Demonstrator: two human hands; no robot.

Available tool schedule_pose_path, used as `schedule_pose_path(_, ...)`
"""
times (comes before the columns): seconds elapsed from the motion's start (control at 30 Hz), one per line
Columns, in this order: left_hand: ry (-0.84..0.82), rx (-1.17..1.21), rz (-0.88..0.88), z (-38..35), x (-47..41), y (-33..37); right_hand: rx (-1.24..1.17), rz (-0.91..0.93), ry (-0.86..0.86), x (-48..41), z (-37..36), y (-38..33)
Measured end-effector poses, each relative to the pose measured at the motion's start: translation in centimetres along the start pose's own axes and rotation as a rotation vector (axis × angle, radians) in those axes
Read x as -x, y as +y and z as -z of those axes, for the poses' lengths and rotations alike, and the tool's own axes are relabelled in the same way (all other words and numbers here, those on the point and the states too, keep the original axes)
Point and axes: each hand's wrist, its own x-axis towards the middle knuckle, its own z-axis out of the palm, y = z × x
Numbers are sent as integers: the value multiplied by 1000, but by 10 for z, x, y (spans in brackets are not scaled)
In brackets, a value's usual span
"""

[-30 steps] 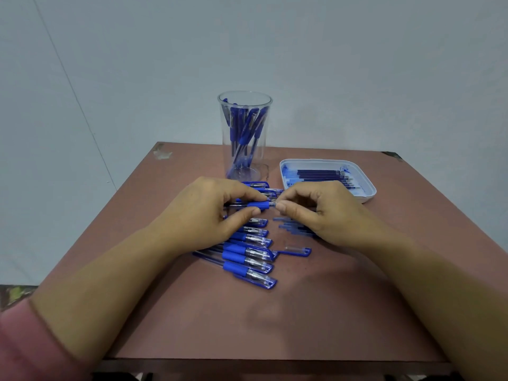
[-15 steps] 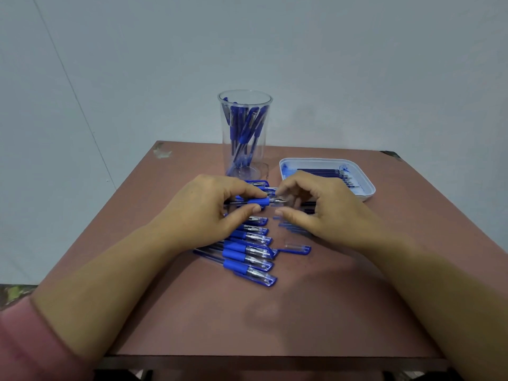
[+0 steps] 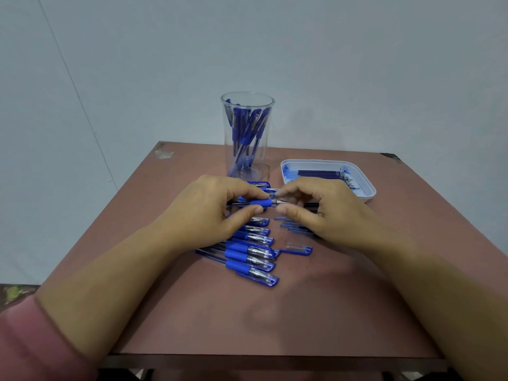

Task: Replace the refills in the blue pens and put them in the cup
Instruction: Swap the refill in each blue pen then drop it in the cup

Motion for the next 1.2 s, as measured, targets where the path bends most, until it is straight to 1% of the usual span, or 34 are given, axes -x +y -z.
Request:
schedule_pose_path(0.13, 7, 10, 0, 0, 0, 0, 24, 25, 4, 0, -3, -3)
schedule_pose_path(0.23, 4, 14, -3, 0, 0, 0, 62, 7, -13, -1, -3, -3)
schedule_pose_path(0.37, 23, 19, -13, 1, 0, 2, -11, 0, 2, 0, -2, -5)
schedule_pose_path(0.47, 32, 19, -22, 2, 0, 2, 10, 19, 13, 0, -4, -7)
schedule_pose_path(0.6, 59, 0, -43, 3, 0, 3, 20, -26, 8, -1, -6, -11)
schedule_pose_path(0.73, 35, -21, -43, 4, 0, 3, 8, -95, -39, -2, -8, -11)
schedule_pose_path(0.8, 14, -33, 0, 5, -1, -1, 2, -133, -68, 0, -2, -9)
schedule_pose_path(0.87, 23, -33, 53, 7, -2, -5, 58, -151, -126, 4, 7, -6)
schedule_pose_path(1.1, 19, -31, 108, 9, 0, -12, 207, -48, -342, 12, 22, -13)
schedule_pose_path(1.2, 9, -36, 111, 9, 0, -11, 231, -55, -371, 12, 20, -13)
